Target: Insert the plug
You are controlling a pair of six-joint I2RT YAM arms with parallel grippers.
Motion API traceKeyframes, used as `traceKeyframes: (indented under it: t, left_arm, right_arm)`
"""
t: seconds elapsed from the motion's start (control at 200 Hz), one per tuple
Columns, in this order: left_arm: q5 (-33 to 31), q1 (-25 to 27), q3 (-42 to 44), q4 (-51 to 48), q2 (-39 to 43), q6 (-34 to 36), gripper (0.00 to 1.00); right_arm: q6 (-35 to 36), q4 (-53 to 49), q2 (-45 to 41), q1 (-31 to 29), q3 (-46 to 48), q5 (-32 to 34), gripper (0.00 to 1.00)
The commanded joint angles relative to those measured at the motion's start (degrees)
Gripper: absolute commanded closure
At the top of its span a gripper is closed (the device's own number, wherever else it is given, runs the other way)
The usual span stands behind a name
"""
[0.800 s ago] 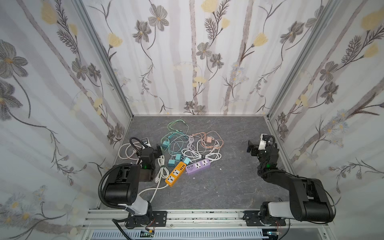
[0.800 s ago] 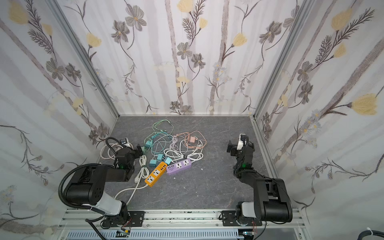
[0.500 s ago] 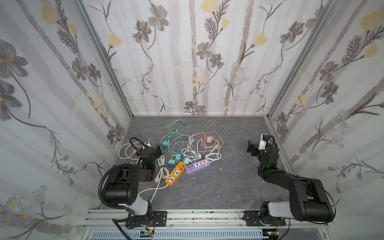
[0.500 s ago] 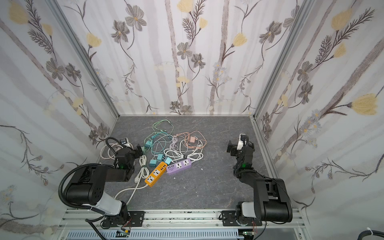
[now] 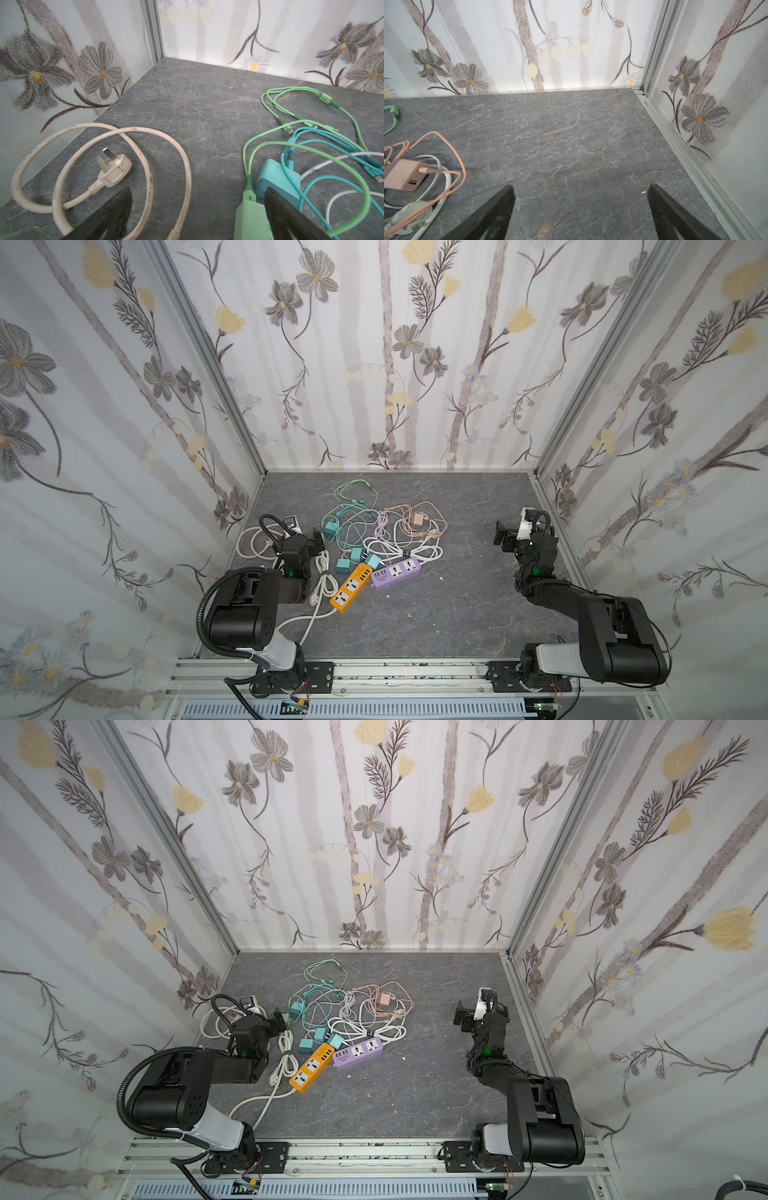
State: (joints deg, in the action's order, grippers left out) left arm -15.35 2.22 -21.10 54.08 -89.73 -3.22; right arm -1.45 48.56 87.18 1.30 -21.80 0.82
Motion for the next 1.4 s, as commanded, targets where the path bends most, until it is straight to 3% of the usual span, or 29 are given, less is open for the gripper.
traceKeyframes:
  t: [0.0, 0.74, 0.81, 0.944, 1.044, 1.199, 1.274, 1.399]
  left_arm:
    - [-0.7, 0.0, -0.2, 0.1, -0.1, 0.0, 0.00]
    - [-0.6, 0.2, -0.2, 0.4, 0.1, 0.6, 0.00]
    - [0.2, 1.3, -2.2, -5.5, 2.9, 2.3, 0.00]
    - [-4.1, 4.0, -9.4, -23.6, 11.6, 3.2, 0.00]
    - [-8.5, 5.7, -13.6, -31.7, 15.7, -0.1, 0.00]
    - [-17.5, 9.4, -20.0, -44.3, 19.4, -12.4, 0.00]
    - [-17.6, 9.6, -23.0, -52.3, 19.8, -22.3, 0.00]
    - [-18.7, 9.7, -26.5, -60.8, 19.3, -28.9, 0.00]
  right_arm:
    - [-0.1, 1.1, -0.1, -0.1, -0.3, 0.6, 0.01]
    - [0.1, -0.1, -0.6, 0.1, -0.6, -0.8, 0.01]
    - [1.4, -9.2, -2.8, -0.4, -4.7, -2.3, 0.01]
    - [-0.3, -34.4, -6.7, -2.0, -17.2, 2.6, 0.01]
    - [-0.9, -45.2, -7.4, -3.1, -23.6, -3.0, 0.01]
    - [11.0, -52.2, -7.5, -10.8, -28.0, -13.9, 0.01]
    - [19.2, -56.2, -5.9, -15.6, -30.6, -17.5, 0.01]
    - [28.2, -59.0, -1.0, -23.6, -35.8, -18.4, 0.01]
